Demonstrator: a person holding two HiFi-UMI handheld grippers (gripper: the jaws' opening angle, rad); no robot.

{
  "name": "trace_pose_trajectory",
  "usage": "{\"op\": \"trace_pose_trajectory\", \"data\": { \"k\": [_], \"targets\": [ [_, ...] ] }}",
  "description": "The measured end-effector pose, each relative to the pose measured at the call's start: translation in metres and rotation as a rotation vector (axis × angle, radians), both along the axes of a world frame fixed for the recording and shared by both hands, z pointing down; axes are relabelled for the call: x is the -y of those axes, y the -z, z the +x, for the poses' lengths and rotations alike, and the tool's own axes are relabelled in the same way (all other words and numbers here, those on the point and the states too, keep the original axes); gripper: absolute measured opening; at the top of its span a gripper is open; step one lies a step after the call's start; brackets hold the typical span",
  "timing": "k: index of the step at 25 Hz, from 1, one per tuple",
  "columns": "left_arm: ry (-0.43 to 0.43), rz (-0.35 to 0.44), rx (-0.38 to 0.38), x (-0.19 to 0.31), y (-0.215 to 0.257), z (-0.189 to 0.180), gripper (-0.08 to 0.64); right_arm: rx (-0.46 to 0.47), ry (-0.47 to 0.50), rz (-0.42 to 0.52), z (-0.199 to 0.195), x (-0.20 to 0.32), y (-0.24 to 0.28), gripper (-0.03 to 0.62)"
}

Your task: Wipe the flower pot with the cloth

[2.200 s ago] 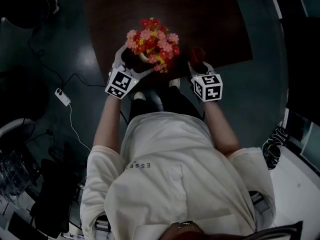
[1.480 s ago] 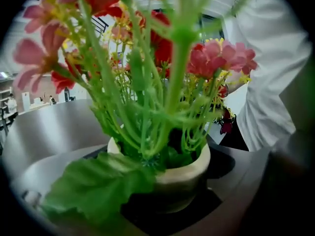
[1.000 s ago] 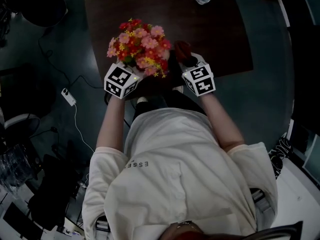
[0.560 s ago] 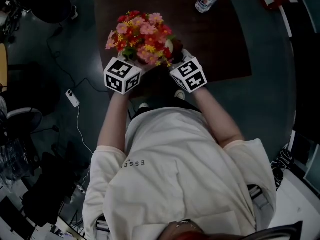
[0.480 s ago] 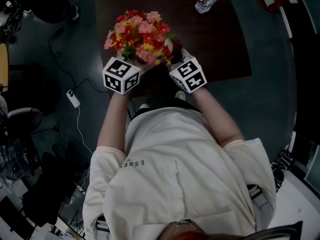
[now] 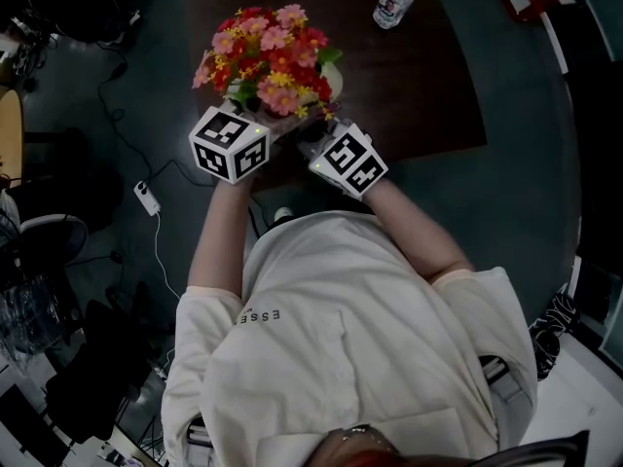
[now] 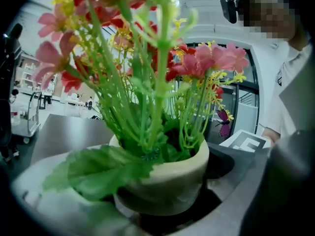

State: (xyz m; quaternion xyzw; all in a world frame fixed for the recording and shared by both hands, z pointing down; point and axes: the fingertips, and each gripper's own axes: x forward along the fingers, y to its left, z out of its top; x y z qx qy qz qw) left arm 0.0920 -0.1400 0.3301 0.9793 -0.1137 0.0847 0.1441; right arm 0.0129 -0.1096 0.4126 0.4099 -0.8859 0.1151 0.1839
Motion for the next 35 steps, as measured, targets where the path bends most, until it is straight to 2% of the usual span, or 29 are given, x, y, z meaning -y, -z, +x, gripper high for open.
{"op": "trace_pose_trajectory", "data": {
  "k": [3,6,10,12,14,19,22,28,35],
  "targets": [
    [-0.006,0.022,-0.012,-0.001,0.01,0.002,0.557,-0.003,0.049,0.024,-0.009,-0.005,0.003,0.048],
    [0.008,0.0,-0.063,0.001,0.024,-0.001,0.557,0.014,0.028,0.023,0.003,-0.004,0.004,0.048],
    [-0.001,-0.053,-0.124,0.0,0.039,-0.01,0.556,0.042,-0.152,0.027,0.055,0.011,0.008,0.048],
    [-0.023,-0.091,-0.155,-0.002,0.044,-0.012,0.557,0.069,-0.236,0.058,0.08,0.021,0.021,0.048],
    [-0.05,-0.114,-0.175,-0.004,0.049,-0.009,0.557,0.075,-0.271,0.108,0.098,0.029,0.038,0.048],
    [-0.094,-0.068,-0.137,-0.01,0.058,0.001,0.557,0.042,-0.208,0.218,0.096,0.04,0.072,0.048],
    [-0.092,-0.054,-0.143,-0.011,0.063,0.004,0.557,0.031,-0.168,0.244,0.087,0.04,0.079,0.048],
    [-0.078,-0.044,-0.166,-0.013,0.065,0.005,0.557,0.074,-0.074,0.202,0.053,0.028,0.073,0.048],
    [-0.071,-0.053,-0.191,-0.006,0.056,0.005,0.557,0.054,0.03,0.162,0.024,0.009,0.05,0.048]
  ]
}}
